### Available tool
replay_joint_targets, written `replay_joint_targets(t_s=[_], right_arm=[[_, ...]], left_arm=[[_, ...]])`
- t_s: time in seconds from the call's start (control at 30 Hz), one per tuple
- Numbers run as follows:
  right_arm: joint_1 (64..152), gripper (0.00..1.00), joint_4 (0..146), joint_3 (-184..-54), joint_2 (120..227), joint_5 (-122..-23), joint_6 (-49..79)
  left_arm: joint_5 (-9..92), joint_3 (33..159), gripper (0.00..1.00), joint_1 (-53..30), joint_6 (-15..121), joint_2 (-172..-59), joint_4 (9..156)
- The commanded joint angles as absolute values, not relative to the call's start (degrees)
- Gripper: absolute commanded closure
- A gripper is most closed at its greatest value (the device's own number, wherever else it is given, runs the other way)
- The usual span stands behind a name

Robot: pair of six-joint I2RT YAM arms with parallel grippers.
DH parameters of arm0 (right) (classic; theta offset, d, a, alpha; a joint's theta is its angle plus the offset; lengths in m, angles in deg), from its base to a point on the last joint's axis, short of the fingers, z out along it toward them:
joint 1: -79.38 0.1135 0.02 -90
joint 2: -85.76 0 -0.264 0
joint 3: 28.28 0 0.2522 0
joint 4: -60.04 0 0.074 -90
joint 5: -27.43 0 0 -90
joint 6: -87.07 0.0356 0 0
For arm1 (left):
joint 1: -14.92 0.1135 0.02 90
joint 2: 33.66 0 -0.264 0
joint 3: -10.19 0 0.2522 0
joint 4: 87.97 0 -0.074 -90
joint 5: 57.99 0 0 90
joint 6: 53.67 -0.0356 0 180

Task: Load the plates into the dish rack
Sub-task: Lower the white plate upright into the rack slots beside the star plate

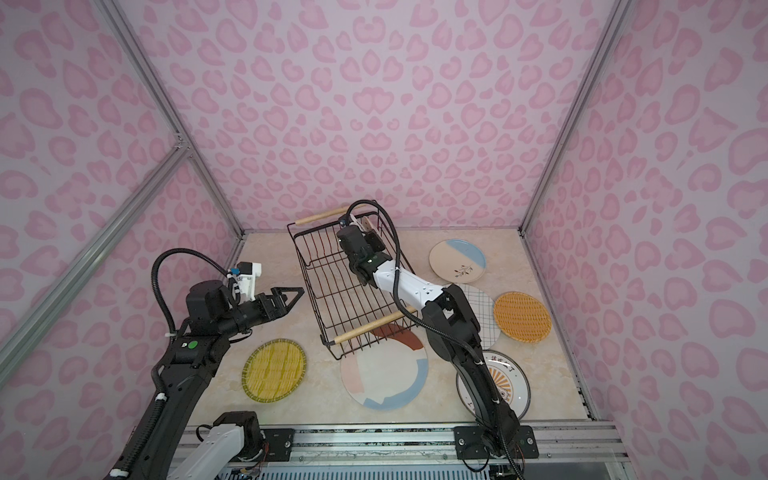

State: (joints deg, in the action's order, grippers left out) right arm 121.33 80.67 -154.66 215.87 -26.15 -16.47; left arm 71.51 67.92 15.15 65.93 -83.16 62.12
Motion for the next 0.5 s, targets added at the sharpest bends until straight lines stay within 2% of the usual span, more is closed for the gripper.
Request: replay_joint_targets(t_s=[0.0,0.47], right_arm=[[121.4,0.96,79.0,-153.3,215.4,-26.3,-15.9],[121.9,0.85,78.5,-150.3,212.2,-25.8,-15.4]], left_arm=[[72.6,67.6,0.02,15.3,66.3,-83.1,64.2],[73.4,67.2,0.02,16.3,67.2,-83.3,65.2]])
